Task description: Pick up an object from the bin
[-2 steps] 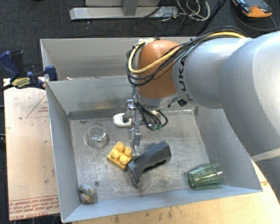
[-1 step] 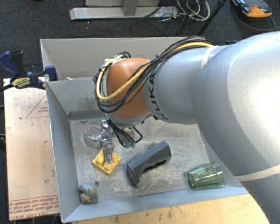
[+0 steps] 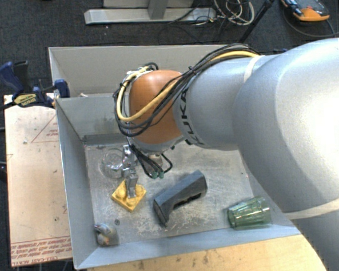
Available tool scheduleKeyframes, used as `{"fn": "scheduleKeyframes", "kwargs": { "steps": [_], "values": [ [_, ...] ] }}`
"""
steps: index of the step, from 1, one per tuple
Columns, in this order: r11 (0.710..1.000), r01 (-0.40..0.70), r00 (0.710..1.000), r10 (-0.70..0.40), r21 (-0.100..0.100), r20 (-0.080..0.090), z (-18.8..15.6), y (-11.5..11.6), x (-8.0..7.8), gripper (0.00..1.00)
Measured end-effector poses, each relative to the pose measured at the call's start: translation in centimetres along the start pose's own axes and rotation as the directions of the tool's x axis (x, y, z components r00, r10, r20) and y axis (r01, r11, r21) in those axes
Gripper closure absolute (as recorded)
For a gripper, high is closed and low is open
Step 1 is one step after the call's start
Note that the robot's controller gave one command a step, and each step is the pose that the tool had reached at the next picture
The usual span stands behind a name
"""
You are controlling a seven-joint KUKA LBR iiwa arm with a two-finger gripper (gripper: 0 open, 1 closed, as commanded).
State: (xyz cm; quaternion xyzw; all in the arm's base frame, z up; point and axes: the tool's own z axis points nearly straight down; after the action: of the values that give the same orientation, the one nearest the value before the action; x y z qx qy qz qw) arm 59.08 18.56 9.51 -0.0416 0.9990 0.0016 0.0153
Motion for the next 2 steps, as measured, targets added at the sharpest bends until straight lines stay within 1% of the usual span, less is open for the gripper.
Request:
{"fn": "scheduleKeyframes", "kwargs": {
  "steps": [1, 2],
  "values": [
    [1.000, -0.001, 1.000, 0.001, -0.007, -0.006, 0.09, -0.33, -0.07, 1.00],
    [1.000, 0.002, 1.000, -0.002, -0.008, -0.008, -0.02, -0.33, -0.07, 1.00]
  ]
}}
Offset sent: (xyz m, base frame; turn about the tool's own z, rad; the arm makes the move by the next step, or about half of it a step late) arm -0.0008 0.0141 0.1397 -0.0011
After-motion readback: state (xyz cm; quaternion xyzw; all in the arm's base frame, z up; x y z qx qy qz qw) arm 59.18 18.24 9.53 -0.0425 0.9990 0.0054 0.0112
